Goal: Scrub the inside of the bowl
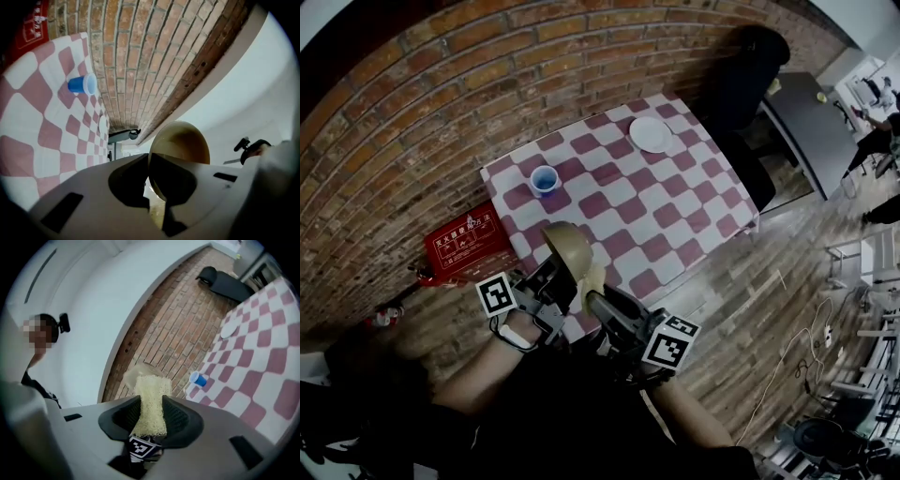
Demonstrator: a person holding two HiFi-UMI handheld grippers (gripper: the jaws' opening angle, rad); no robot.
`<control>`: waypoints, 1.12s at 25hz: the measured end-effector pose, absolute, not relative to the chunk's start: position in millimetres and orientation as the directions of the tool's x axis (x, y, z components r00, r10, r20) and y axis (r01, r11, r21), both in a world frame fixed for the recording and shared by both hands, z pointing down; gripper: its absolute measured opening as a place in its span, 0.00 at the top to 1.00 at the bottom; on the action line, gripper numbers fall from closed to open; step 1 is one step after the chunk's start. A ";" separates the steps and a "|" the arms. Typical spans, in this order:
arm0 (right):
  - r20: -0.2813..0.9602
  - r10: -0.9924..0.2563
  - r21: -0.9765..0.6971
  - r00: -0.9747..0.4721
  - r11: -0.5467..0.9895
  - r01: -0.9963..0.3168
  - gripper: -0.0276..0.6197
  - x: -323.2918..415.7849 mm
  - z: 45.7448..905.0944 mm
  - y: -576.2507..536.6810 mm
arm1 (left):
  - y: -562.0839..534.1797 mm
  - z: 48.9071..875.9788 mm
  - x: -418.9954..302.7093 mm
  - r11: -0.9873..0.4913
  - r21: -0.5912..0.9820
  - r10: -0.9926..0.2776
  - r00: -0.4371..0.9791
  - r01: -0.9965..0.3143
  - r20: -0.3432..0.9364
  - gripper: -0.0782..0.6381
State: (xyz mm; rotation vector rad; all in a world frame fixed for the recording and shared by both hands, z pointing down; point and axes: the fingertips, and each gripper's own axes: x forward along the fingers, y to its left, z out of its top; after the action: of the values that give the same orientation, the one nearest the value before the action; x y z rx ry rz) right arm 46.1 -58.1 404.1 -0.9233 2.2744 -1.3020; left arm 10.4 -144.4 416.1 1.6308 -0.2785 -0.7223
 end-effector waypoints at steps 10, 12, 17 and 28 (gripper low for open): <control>-0.165 -0.680 -0.971 -0.714 0.240 -0.004 0.72 48.3 408.2 -57.4 | -121.6 385.9 20.8 -0.351 0.885 -0.375 0.819 0.308 -0.434 0.86; -0.147 -0.694 -0.970 -0.705 0.240 -0.034 0.72 54.6 408.5 -56.8 | -127.3 399.4 16.9 -0.344 0.911 -0.410 0.836 0.228 -0.365 0.86; -0.068 -0.712 -0.928 -0.699 0.303 -0.218 0.72 68.3 399.9 -55.4 | -130.8 442.6 7.7 -0.354 0.934 -0.429 0.895 -0.045 -0.119 0.86; 0.170 -0.649 -0.651 -0.742 0.491 -0.579 0.72 97.1 391.3 -73.5 | -87.6 467.2 40.0 -0.659 0.728 -0.036 0.975 -0.187 0.217 0.86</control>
State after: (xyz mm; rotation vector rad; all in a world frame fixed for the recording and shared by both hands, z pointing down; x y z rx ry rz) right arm 97.1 -73.5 391.3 -1.0853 2.6275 -1.0888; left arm 40.0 -87.6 467.2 2.2835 -0.1551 0.2323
